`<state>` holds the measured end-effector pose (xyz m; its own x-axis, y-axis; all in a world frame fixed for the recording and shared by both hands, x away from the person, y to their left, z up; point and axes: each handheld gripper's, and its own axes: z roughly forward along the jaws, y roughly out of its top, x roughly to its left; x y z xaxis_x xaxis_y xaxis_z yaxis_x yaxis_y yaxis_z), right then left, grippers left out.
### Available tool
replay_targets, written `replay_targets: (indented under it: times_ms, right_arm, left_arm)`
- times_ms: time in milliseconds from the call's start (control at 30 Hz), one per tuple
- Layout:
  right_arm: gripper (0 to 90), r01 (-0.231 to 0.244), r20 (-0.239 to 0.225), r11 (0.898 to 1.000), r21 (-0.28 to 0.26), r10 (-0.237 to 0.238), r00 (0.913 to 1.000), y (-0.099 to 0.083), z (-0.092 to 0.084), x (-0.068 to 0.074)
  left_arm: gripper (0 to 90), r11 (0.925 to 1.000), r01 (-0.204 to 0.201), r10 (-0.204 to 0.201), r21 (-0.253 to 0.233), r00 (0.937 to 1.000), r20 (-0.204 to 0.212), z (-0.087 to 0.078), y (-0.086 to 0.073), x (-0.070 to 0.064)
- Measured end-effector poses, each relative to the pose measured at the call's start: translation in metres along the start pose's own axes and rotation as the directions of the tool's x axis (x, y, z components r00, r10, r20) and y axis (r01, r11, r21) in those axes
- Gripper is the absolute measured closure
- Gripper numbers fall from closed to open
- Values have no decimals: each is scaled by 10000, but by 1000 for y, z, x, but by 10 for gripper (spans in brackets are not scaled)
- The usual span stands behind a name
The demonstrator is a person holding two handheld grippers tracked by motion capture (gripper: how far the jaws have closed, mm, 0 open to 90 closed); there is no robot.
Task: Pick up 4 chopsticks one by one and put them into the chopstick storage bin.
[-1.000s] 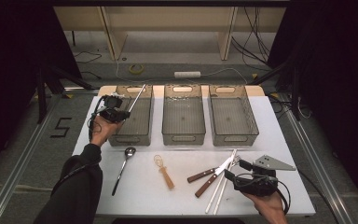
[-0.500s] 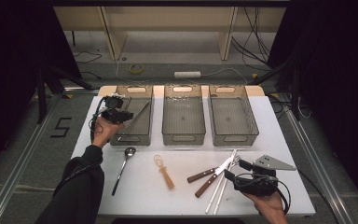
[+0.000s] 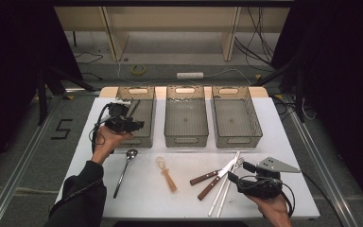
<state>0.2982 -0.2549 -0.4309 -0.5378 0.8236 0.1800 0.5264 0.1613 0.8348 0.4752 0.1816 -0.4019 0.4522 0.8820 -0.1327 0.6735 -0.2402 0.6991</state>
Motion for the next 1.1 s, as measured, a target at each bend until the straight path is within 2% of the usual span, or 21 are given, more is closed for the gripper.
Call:
replay_targets:
  times_ms: [133,300,467,567,633,700,733,767,800,833,867,900,967,1033,1100]
  right_arm:
    - [297,25,197,9999,107,-27,9998,0,0,0]
    - [341,-131,455,9991,393,113,9989,-2,2,-2]
    - [386,-237,744,9958,888,171,9971,-3,5,-3]
    - [397,-12,706,9928,1199,-73,9975,-3,6,-2]
    - [395,406,348,9896,1379,-458,9983,-1,6,0]
    - [392,1347,-382,9790,1527,-1304,9907,2,5,2]
    - [390,1979,-787,9666,1629,-1872,9792,3,4,4]
    - [385,2635,-1100,9472,1825,-2467,9628,5,4,6]
    - [375,3110,-1202,9275,2073,-2914,9490,6,3,8]
    - [371,3400,-1282,9123,2285,-3180,9394,6,4,9]
    - [370,3589,-1434,9021,2394,-3327,9321,7,4,9]
    - [370,3653,-1614,8975,2471,-3336,9288,7,4,10]
    - [372,3580,-1704,8939,2698,-3216,9314,6,7,10]
    - [375,3185,-1442,8915,3221,-2863,9472,4,11,9]
    - [376,2872,-1268,8964,3377,-2591,9575,2,15,9]
  left_arm:
    - [377,9995,-324,324,-32,9995,47,-8,-3,-14]
    - [341,9991,-267,275,-321,9993,242,-18,-10,-21]
    - [312,9979,-402,429,-513,9977,529,-29,-20,-29]
    - [302,9967,-575,615,-568,9955,725,-33,-27,-36]
    - [297,9953,-760,810,-604,9932,837,-36,-32,-42]
    - [292,9940,-936,987,-575,9907,934,-37,-36,-47]
    - [291,9934,-998,1049,-565,9897,977,-38,-38,-48]
    - [290,9930,-1047,1098,-547,9888,1014,-38,-39,-50]
    - [288,9929,-1050,1104,-563,9885,1033,-39,-41,-51]
    - [287,9925,-1064,1124,-596,9878,1078,-39,-43,-52]
    - [286,9922,-1078,1144,-627,9870,1129,-39,-45,-53]
    - [285,9922,-1052,1126,-675,9867,1174,-40,-46,-54]
    - [280,9924,-1002,1088,-713,9855,1304,-41,-50,-56]
    - [278,9911,-1125,1209,-710,9842,1292,-42,-53,-60]
    - [277,9905,-1143,1236,-772,9838,1300,-43,-56,-64]
